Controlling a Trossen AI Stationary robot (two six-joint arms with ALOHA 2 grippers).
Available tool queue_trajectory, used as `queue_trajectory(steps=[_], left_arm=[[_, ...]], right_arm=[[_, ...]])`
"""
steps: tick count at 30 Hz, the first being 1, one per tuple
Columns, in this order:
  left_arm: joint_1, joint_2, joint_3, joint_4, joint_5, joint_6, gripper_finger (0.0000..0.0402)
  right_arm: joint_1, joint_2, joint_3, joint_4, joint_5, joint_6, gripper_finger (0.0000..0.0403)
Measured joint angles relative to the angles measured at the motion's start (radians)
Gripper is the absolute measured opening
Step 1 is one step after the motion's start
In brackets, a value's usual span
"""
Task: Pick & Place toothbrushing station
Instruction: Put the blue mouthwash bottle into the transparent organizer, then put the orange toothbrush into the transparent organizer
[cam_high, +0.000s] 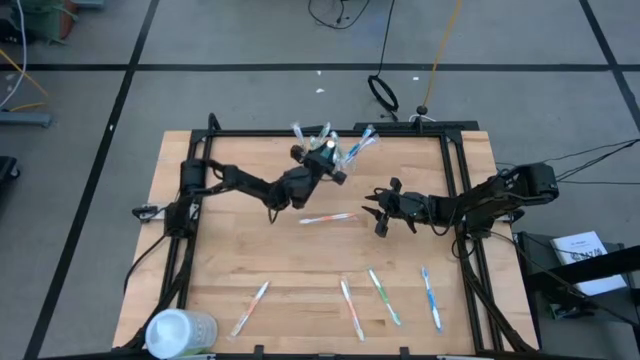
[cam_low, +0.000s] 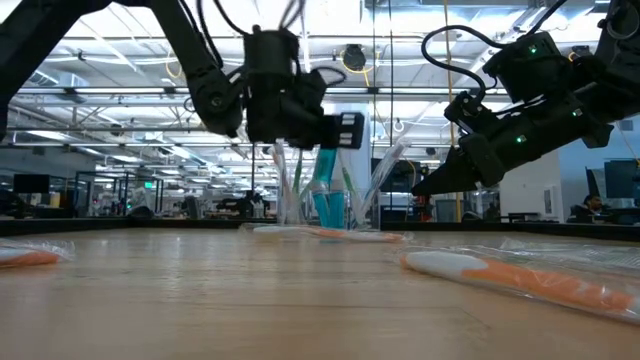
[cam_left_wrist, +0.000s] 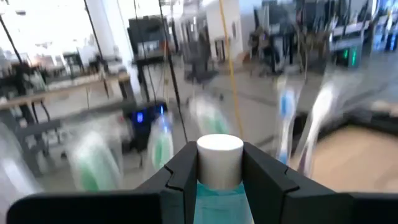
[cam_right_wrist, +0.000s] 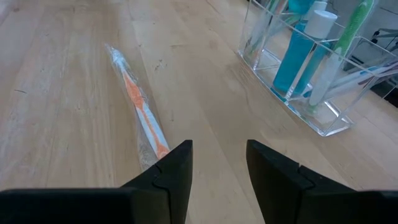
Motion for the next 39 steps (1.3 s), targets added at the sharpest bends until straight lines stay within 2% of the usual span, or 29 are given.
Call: queue_trajectory(steps=[4, 7, 10, 16, 26, 32, 39], left_arm=[[0.043, -0.003, 0.003, -0.143, 0.028, -0.123, 0.0102], [0.074, -0.002, 0.004, -0.184, 0.089, -0.169, 0.0102], [0.086, -0.001, 0.0, -0.17, 0.138, -0.164, 0.0102], [0.086, -0.001, 0.005, -0.158, 0.122, -0.113, 0.0102], [0.086, -0.001, 0.007, -0.329, 0.157, -0.109, 0.0105], [0.086, -0.018, 0.007, -0.365, 0.146, -0.105, 0.0148], [0.084, -0.123, 0.03, -0.543, 0.154, -0.154, 0.0203]], right_arm=[[0.0, 0.0, 0.0, 0.0, 0.0, 0.0, 0.0141], [0.0, 0.0, 0.0, 0.0, 0.0, 0.0, 0.0141], [0.0, 0.0, 0.0, 0.0, 0.0, 0.0, 0.0141], [0.0, 0.0, 0.0, 0.0, 0.0, 0.0, 0.0141], [0.0, 0.0, 0.0, 0.0, 0.0, 0.001, 0.0141], [0.0, 0.0, 0.0, 0.0, 0.0, 0.001, 0.0141], [0.0, 0.0, 0.0, 0.0, 0.0, -0.001, 0.0141]])
